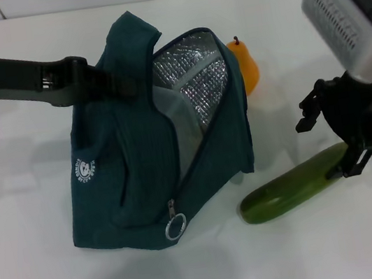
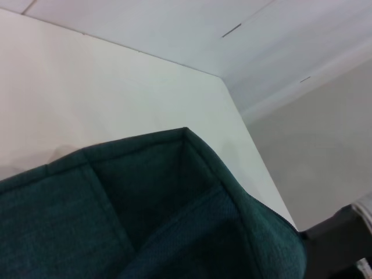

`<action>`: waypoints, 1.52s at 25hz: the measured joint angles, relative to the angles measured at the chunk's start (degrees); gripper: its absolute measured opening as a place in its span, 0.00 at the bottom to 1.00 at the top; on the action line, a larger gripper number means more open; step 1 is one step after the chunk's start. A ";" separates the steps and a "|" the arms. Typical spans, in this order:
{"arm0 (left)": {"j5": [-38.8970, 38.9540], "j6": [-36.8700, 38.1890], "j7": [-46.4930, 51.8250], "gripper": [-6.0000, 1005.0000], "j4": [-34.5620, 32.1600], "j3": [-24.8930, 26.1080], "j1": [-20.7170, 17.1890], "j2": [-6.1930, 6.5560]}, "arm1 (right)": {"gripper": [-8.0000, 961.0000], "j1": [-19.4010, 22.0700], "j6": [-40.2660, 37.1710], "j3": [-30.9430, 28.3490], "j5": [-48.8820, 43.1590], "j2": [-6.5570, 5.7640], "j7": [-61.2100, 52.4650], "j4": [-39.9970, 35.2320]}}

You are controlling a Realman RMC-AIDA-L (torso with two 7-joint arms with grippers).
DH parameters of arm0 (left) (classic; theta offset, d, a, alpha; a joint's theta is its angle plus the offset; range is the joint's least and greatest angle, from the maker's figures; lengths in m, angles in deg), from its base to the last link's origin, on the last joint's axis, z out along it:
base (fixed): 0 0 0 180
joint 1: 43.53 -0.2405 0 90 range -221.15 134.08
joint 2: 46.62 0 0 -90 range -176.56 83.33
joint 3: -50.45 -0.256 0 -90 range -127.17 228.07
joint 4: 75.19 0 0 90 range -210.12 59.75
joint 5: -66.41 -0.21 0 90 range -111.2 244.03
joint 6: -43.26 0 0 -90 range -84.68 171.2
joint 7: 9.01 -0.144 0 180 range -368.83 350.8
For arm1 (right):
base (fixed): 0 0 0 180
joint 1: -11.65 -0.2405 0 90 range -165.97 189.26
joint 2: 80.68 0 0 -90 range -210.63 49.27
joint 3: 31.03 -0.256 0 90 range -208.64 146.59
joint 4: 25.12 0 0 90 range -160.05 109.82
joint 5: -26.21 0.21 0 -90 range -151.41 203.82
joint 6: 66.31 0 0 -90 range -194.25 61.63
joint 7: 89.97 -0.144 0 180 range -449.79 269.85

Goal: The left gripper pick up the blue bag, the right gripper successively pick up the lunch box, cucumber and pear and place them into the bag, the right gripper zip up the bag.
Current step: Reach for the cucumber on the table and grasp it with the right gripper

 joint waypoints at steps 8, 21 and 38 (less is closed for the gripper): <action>0.03 -0.23 0.00 0.05 0.04 0.17 0.14 -0.46 | 0.86 -0.58 3.76 2.85 -0.30 0.45 -0.63 2.80; 0.06 -0.61 0.00 0.05 0.33 -0.05 0.47 -0.59 | 0.86 -0.70 10.92 10.73 2.20 0.95 -0.97 7.97; -0.11 -0.62 0.00 0.05 0.28 -0.13 0.62 -0.63 | 0.85 -0.40 17.85 16.35 4.81 0.97 -0.80 12.71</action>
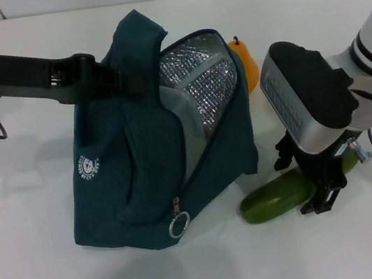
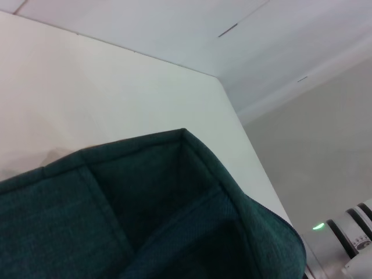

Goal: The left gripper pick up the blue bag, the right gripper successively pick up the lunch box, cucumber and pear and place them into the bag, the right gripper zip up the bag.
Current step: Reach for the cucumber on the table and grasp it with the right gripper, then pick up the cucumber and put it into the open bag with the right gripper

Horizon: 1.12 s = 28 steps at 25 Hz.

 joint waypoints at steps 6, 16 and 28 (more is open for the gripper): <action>0.01 0.00 0.00 0.05 -0.05 -0.04 0.00 0.00 | 0.85 0.01 0.71 0.14 0.12 0.00 -0.03 0.65; 0.01 0.07 0.00 0.05 -0.07 -0.09 0.00 0.00 | 0.74 0.03 0.89 1.10 0.06 0.00 -0.69 0.43; 0.12 0.33 0.03 0.05 -0.17 -0.08 -0.21 0.01 | 0.61 0.06 -5.97 0.30 1.22 -0.10 -1.43 -3.47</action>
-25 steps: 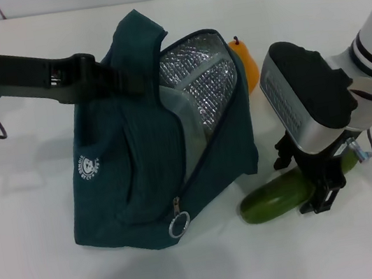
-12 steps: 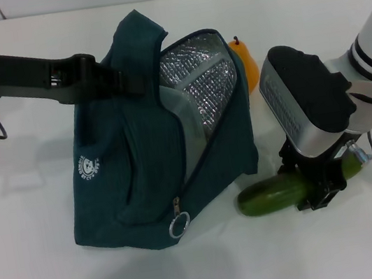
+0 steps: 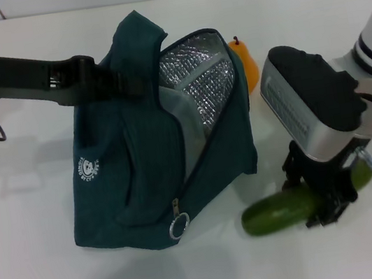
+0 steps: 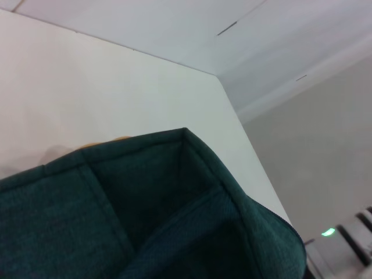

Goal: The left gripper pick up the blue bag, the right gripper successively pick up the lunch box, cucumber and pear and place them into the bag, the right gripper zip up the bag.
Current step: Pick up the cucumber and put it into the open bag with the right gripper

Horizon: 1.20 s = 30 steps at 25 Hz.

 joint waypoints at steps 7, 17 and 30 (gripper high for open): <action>0.06 0.12 0.15 0.05 0.01 0.00 -0.33 0.04 | 0.61 0.69 -11.72 -3.71 5.98 -0.08 -0.82 -6.32; 0.06 0.21 0.21 0.05 0.23 0.04 -0.21 0.13 | 0.61 2.52 -19.21 -24.98 18.81 -0.56 -0.81 -2.69; 2.19 0.06 -0.49 0.05 1.40 0.43 -0.31 0.02 | 0.61 4.63 -20.26 -44.95 38.18 -1.06 3.15 21.08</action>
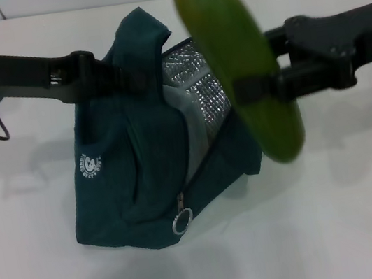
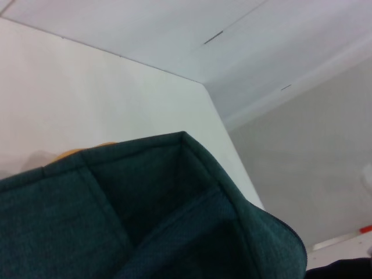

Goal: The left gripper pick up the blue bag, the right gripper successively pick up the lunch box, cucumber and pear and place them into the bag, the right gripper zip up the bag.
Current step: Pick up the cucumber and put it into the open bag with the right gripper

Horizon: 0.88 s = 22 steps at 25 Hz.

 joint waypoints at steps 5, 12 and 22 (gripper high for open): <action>2.40 -0.22 -1.63 0.05 4.60 0.17 -0.13 0.41 | 0.61 2.02 0.33 -0.12 9.51 0.36 4.39 7.27; 2.82 -0.40 -3.12 0.05 5.73 1.33 -1.17 0.54 | 0.61 2.74 3.77 0.08 14.70 1.11 13.73 17.75; 3.50 -0.35 -4.16 0.06 5.96 1.77 -3.51 0.26 | 0.61 1.67 9.40 6.52 23.90 1.16 26.86 27.22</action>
